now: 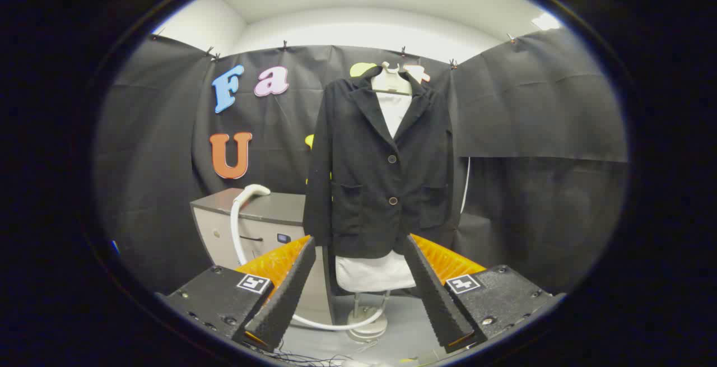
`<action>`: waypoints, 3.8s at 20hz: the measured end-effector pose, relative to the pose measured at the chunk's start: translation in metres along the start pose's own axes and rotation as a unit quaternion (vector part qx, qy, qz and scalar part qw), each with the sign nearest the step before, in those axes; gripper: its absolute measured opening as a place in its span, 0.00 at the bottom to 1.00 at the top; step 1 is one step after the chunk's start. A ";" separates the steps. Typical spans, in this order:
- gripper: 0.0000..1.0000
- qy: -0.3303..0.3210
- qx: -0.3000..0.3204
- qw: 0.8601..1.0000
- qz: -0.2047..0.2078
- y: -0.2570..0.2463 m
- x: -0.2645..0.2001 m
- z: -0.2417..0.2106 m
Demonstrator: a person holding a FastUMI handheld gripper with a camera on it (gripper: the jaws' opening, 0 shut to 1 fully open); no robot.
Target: Iron the clothes twice with a garment steamer, once on the left side and once on the right side.
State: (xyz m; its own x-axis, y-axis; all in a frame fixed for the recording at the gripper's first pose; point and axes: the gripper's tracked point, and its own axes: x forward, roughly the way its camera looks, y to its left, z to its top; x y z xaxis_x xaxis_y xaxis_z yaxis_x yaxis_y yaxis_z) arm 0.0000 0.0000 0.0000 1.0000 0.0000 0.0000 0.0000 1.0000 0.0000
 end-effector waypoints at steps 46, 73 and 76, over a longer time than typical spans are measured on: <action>0.99 0.088 0.019 0.978 0.188 0.331 0.335 0.093; 0.57 0.356 -0.032 0.919 0.167 0.452 0.474 -0.056; 0.51 0.354 -0.063 0.921 0.149 0.452 0.471 -0.058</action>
State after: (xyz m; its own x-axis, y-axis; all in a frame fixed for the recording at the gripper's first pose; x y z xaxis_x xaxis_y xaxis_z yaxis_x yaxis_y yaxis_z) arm 0.4709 0.4522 -0.0576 0.7051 0.2306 -0.6706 -0.3199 0.9474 -0.0107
